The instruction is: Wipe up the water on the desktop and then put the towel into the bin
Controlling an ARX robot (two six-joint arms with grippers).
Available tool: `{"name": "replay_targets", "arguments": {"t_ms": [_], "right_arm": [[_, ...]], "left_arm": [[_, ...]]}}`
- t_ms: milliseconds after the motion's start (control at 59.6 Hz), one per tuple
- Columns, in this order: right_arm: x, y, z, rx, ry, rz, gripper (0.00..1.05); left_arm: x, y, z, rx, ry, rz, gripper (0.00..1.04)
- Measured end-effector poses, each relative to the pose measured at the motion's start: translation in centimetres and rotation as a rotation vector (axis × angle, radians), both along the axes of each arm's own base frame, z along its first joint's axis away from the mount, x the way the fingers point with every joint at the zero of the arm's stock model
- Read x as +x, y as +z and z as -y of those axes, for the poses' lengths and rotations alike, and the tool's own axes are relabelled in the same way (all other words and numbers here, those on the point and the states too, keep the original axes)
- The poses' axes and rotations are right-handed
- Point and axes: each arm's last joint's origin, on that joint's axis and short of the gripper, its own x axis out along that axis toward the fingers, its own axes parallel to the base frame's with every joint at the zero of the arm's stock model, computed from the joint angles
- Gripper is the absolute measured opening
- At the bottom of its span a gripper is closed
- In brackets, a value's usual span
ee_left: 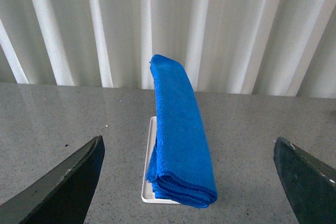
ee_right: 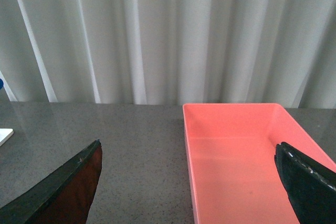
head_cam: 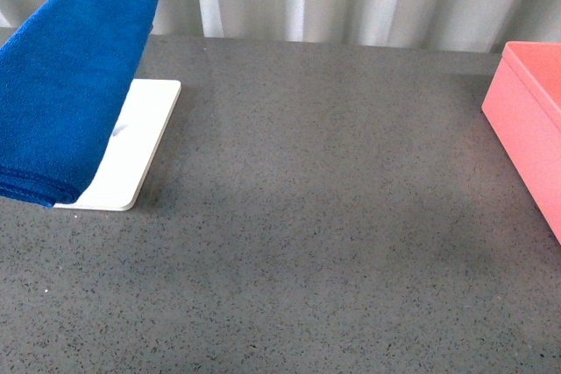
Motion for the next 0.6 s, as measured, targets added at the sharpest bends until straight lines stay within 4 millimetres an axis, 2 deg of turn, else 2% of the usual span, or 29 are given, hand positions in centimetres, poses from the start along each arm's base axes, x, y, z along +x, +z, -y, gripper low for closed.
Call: {"name": "replay_targets", "arguments": {"t_ms": [604], "right_arm": [[0.00, 0.00, 0.00, 0.000, 0.000, 0.000, 0.98]], "left_arm": [[0.00, 0.00, 0.00, 0.000, 0.000, 0.000, 0.98]]}}
